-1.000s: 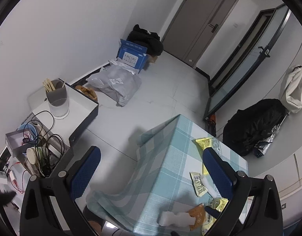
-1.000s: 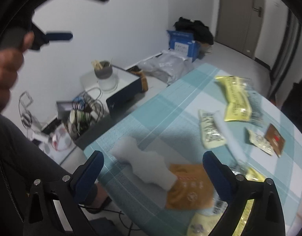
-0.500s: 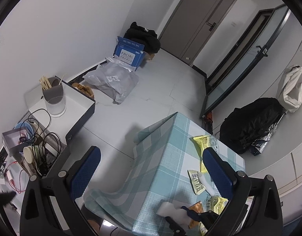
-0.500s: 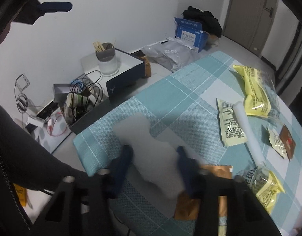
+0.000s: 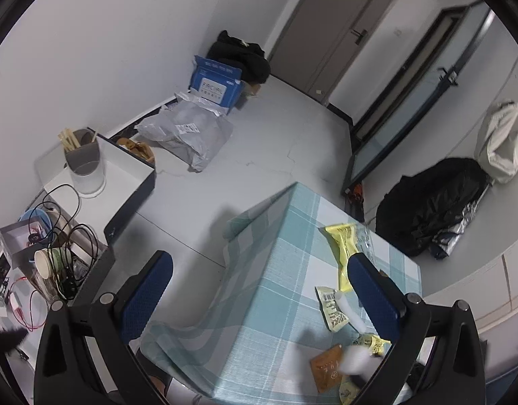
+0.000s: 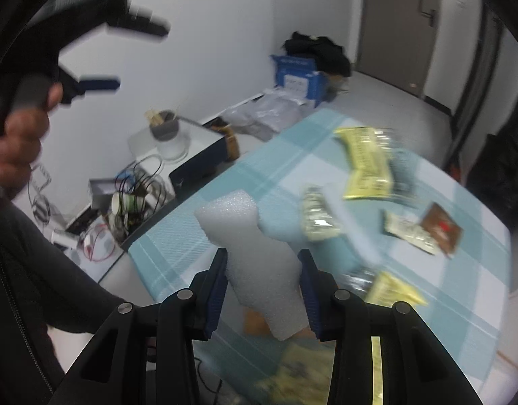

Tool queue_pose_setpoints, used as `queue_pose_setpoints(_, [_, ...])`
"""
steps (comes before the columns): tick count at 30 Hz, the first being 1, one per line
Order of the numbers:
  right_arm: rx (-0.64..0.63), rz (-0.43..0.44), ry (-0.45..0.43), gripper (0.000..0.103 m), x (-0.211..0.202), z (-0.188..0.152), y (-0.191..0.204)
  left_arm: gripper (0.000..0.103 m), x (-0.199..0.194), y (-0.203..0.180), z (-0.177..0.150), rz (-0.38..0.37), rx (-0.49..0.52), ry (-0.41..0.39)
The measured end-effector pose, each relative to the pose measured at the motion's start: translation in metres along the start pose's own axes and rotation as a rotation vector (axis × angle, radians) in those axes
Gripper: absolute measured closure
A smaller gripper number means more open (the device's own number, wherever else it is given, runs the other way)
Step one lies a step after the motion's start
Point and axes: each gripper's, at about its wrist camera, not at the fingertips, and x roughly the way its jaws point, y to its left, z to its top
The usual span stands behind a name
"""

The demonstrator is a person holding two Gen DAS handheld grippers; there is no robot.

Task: Collect trash
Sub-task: 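Grasp the white foam piece with the right gripper and lift it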

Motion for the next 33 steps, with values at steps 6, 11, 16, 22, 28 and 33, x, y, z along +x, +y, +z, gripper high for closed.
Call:
queue_pose_setpoints(6, [0.078,-0.079,-0.074,0.064,-0.042,0.003,-0.041,0.002,0.023,-0.031,-0.012,0.006,0.087,0.068])
queue_pose_setpoints(11, [0.13,-0.145,-0.117,0.064,-0.058,-0.007,-0.075,0.002,0.046,-0.055,-0.029,-0.009,0.153,0.174])
queue_pose_setpoints(16, [0.221,-0.137,-0.119,0.064,-0.06,-0.022,-0.107,0.002,0.06,-0.08,-0.061,-0.011,0.312,0.276])
queue_pose_setpoints(22, [0.293,-0.121,-0.153,0.064,-0.068,-0.026,-0.131,0.002,0.072,-0.094,-0.102,-0.007,0.482,0.41])
queue_pose_setpoints(28, [0.336,-0.106,-0.169,0.064,-0.075,-0.03,-0.141,0.002,0.082,-0.102,-0.128,0.053,0.671,0.461])
queue_pose_setpoints(33, [0.335,-0.095,-0.19,0.064,-0.082,-0.03,-0.138,0.003,0.087,-0.1,-0.135,0.066,0.717,0.495])
